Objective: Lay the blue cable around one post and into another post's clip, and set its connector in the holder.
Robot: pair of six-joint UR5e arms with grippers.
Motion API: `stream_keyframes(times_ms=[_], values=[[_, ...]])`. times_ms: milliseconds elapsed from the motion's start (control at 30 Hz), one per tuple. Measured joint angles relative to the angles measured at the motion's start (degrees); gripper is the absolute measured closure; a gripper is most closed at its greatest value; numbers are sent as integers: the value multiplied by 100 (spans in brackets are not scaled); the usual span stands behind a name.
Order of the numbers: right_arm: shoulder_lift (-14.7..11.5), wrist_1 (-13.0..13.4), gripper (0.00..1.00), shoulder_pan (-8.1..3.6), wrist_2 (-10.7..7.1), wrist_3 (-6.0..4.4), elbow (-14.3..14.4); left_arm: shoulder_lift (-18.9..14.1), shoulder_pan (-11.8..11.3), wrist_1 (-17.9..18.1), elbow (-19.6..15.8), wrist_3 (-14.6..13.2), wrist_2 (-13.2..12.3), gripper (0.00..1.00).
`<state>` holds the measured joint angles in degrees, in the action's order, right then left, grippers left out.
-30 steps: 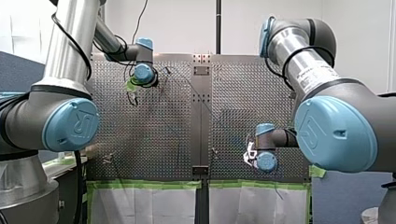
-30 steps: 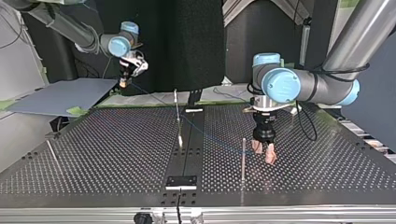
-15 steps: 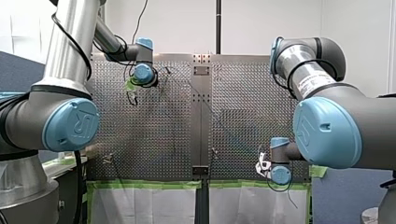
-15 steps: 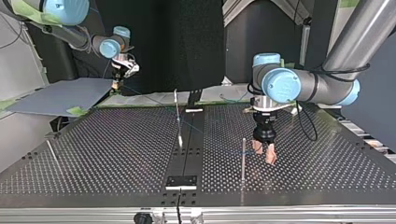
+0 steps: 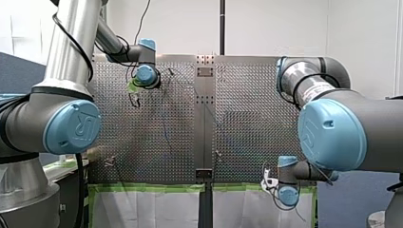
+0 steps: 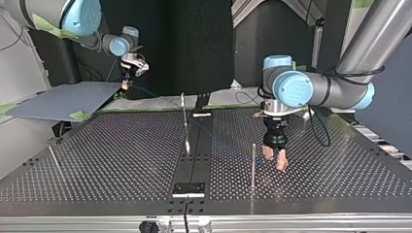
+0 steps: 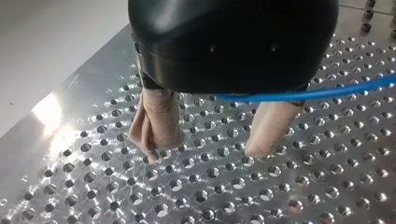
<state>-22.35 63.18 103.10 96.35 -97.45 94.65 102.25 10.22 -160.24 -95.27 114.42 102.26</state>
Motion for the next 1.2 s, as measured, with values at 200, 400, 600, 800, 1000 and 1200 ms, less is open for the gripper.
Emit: stream_keyframes(times_ms=[200,400,600,800,1000,1200], values=[[357,357,100,90,-172,290,3,1,0,-4,0,1,0,0],[698,699,100,166,-372,341,6,0,-2,-8,0,-1,0,0],[1008,1010,100,252,-515,354,86,2,-7,-8,0,1,0,0],[1333,1335,100,347,-502,363,219,1,-8,-8,-4,8,0,0],[1677,1660,100,444,-509,395,311,1,-9,-8,-3,2,0,0],[2009,1695,100,535,-510,393,373,0,-9,-8,-3,-2,0,0]])
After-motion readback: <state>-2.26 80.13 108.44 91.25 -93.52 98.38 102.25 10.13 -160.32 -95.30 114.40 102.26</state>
